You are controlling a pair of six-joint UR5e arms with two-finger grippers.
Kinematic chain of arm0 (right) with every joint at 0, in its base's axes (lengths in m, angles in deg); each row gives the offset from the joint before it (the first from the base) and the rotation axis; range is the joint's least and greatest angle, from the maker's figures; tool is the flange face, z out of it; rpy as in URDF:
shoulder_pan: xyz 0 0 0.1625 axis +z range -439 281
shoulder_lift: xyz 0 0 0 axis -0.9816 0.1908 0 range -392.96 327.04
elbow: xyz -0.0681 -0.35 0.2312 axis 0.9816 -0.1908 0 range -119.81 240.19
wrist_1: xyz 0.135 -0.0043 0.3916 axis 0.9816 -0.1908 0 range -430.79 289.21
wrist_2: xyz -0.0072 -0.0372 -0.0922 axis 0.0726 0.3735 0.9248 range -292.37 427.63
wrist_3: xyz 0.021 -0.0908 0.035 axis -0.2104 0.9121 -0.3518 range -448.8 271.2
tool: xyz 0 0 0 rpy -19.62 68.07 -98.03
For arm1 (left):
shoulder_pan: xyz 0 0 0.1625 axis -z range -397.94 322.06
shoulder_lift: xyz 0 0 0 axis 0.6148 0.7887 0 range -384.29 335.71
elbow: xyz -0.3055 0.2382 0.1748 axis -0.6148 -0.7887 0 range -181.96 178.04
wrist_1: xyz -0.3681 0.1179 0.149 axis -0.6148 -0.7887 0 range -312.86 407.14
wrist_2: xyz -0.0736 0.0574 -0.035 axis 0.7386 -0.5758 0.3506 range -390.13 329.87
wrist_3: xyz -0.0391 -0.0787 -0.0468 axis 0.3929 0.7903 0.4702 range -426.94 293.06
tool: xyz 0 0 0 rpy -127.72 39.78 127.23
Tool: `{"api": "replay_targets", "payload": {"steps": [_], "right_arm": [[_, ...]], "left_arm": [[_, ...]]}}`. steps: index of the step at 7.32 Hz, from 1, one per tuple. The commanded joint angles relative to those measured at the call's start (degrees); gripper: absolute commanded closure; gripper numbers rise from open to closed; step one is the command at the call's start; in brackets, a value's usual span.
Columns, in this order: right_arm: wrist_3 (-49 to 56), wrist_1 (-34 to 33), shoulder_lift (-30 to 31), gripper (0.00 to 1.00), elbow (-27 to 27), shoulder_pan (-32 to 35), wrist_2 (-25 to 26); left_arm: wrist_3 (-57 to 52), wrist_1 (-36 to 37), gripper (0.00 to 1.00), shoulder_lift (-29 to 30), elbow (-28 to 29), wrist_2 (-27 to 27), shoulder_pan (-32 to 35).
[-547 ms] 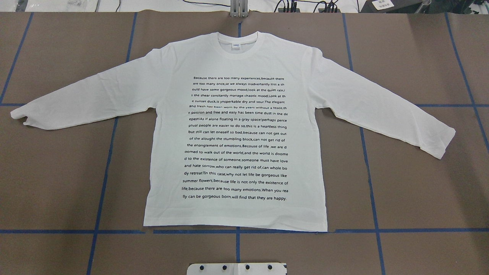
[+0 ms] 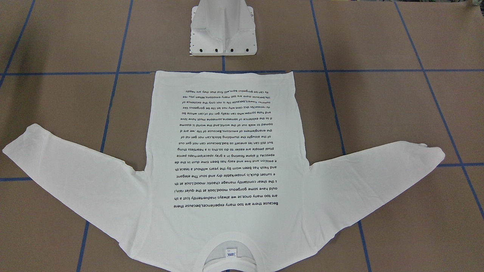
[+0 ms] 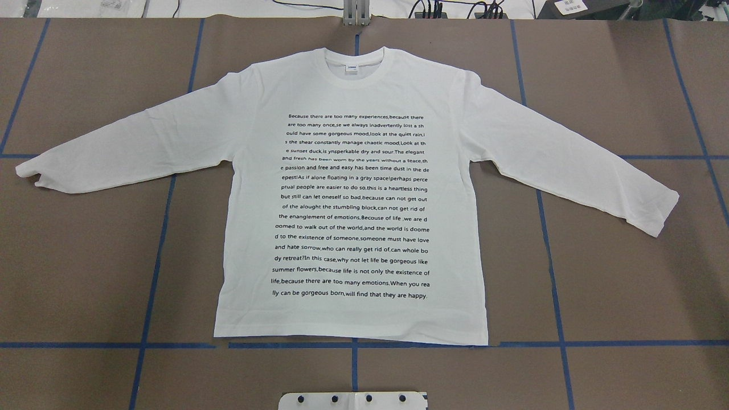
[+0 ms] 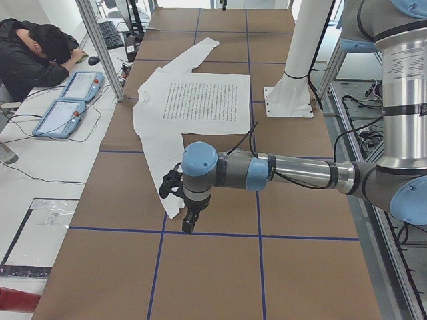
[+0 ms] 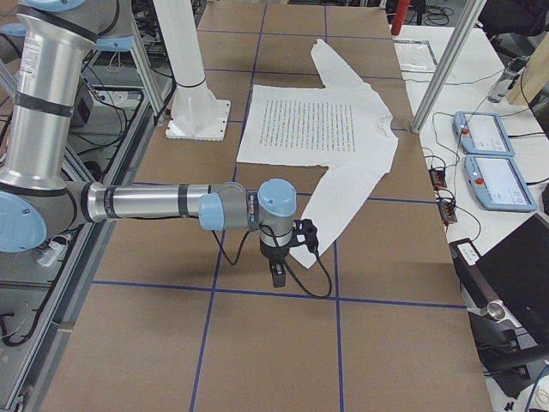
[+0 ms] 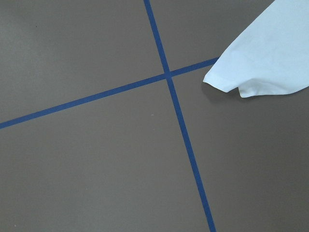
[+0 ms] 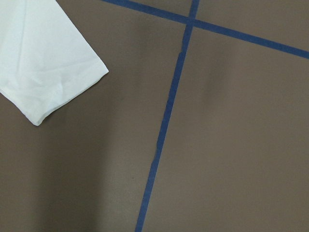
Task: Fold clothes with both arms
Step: 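Lower the right gripper to the cuff of the sleeve nearest it and grasp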
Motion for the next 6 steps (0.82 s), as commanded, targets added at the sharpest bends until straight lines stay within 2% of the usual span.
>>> {"api": "replay_targets", "payload": {"steps": [1,2,3,4,6], "right_arm": [[-0.1,0.5,-1.3,0.00,4.3,0.0,0.0],[-0.2,1.2,-2.4,0.00,5.8,0.0,0.2],[-0.2,4.2,-6.7,0.00,5.9,0.3,0.8],[-0.9,4.4,-7.3,0.00,4.6,0.7,0.7],[-9.2,5.9,-7.4,0.00,3.6,0.8,-2.7]], "left_arm": [[0.6,-1.2,0.00,0.3,-4.6,0.1,0.0],[0.3,-5.1,0.00,1.1,-5.5,-0.3,0.0],[0.6,-13.6,0.00,2.8,-4.3,-0.3,0.0],[2.3,-21.9,0.00,3.0,-3.4,-0.3,0.0],[11.2,-23.8,0.00,3.5,-3.0,0.2,0.0]]}}
